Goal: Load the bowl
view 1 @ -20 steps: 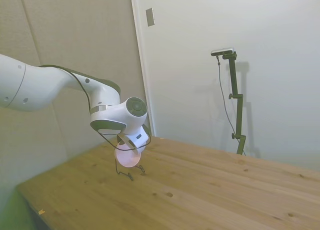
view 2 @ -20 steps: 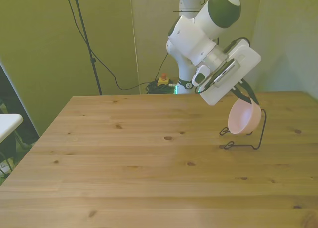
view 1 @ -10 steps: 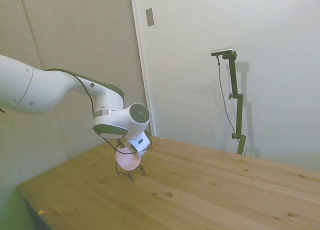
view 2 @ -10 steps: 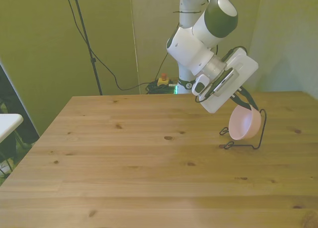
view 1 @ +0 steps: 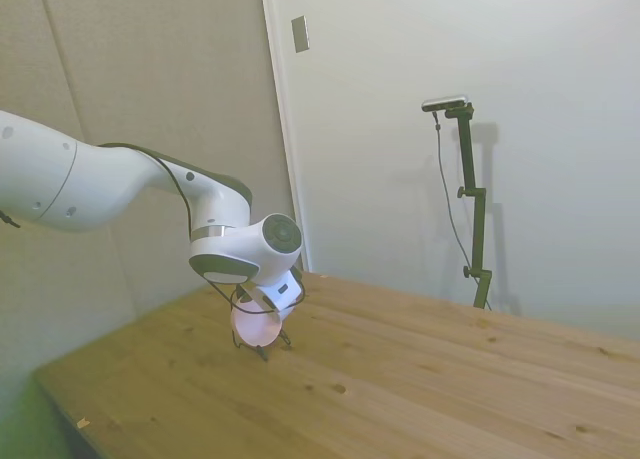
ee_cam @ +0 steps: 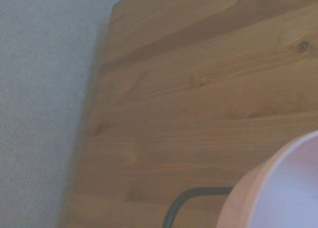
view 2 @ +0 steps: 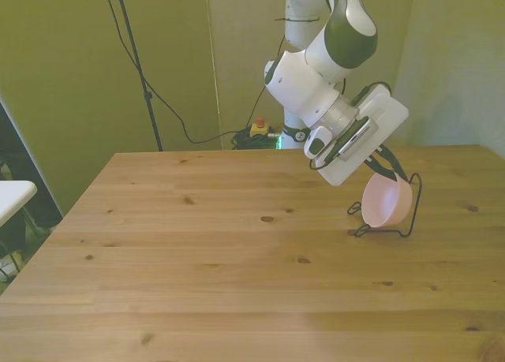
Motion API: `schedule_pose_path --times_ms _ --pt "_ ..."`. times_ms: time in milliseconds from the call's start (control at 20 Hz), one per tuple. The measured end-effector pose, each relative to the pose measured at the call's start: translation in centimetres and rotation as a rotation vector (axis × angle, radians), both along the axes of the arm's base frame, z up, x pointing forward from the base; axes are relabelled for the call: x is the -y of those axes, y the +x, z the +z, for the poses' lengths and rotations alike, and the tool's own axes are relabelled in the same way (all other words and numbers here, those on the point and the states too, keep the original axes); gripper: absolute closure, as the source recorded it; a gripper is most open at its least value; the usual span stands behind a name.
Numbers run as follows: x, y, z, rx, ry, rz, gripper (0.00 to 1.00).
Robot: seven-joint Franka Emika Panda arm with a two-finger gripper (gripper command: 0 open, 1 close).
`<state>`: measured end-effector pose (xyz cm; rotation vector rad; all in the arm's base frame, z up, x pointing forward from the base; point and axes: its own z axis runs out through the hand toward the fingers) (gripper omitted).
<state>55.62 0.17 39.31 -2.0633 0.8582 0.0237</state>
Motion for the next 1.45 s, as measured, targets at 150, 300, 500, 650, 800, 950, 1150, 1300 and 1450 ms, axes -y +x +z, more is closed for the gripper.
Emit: schedule_pose_path --times_ms 150,300,500,650,800,950,1150,1300,1450 --pt "-0.1 0.0 -0.1 -0.002 0.0 0.002 0.0" --pt "-0.3 0.0 0.0 -0.001 0.0 0.005 0.0" --pt "-0.5 0.0 1.1 0.015 0.006 0.013 0.0" --pt "0.2 -0.3 3.6 0.038 -0.007 -0.001 0.0" --pt "2.6 -0.4 7.6 0.039 -0.04 -0.029 0.0" --pt "5.1 -0.9 11.0 0.027 -0.109 -0.062 0.0" --pt "6.8 -2.2 15.0 0.022 -0.299 -0.122 0.0" --pt "8.3 -3.4 17.0 0.005 -0.451 -0.165 0.0" --pt "9.8 -4.4 18.3 -0.013 -0.573 -0.206 0.0"
